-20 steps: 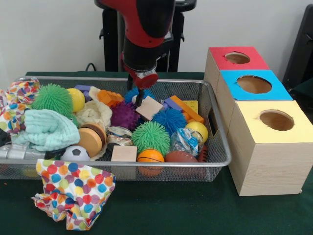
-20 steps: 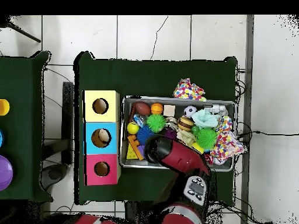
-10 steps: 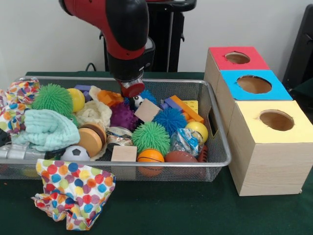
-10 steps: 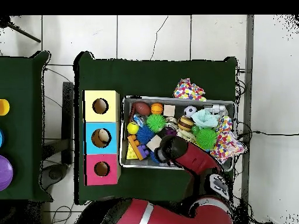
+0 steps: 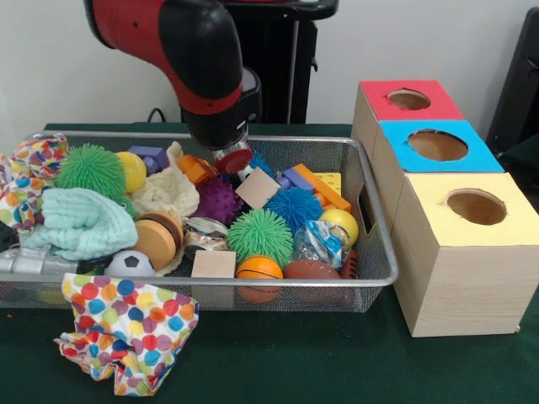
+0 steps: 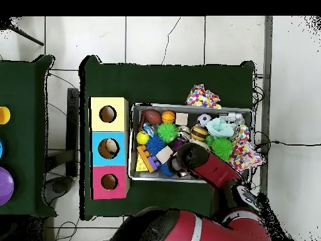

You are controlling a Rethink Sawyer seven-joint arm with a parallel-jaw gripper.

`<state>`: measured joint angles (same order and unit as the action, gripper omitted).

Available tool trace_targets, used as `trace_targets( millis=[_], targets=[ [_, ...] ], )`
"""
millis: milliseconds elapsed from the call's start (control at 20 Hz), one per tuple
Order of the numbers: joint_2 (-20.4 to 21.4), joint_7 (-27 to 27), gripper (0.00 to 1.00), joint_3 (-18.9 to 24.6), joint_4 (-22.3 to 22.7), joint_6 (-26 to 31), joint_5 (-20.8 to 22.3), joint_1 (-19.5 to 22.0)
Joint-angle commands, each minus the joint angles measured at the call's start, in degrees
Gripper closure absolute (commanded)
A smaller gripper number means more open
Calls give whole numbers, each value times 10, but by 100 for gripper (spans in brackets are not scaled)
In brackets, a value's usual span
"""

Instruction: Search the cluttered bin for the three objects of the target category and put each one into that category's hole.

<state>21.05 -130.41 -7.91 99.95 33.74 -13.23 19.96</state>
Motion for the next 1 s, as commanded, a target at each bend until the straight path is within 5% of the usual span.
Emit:
trace_targets(
  millis=[50, 500, 750, 1000],
  targets=[
    [-31, 39, 100, 88, -17, 74, 25, 20],
    [-12, 28, 100, 18, -87, 50, 92, -31],
    [-7, -15, 100, -108, -184, -39, 191, -110],
    [9, -20, 100, -140, -218, -28, 233, -130]
  ],
)
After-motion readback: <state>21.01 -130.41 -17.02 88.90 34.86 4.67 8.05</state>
